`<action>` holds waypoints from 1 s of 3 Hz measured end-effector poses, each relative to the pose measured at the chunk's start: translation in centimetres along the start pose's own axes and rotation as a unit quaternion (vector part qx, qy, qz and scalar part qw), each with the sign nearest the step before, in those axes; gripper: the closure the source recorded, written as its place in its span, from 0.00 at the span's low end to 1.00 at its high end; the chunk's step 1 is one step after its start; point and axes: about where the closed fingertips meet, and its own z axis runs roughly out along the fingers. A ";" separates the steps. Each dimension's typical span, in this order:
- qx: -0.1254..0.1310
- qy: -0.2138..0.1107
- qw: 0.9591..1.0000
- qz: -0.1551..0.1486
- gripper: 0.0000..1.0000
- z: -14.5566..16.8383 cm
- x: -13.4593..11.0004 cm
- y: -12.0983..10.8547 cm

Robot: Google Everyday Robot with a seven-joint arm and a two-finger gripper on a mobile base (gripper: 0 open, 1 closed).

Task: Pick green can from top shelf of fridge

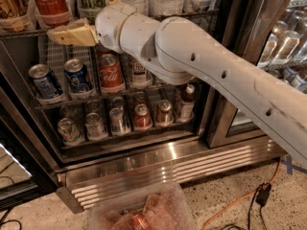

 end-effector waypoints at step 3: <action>0.009 0.002 1.000 0.007 0.00 0.8 0.7 -2.2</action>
Offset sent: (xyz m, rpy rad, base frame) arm 0.0307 -0.0118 -0.0050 -0.0096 0.0156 -0.0326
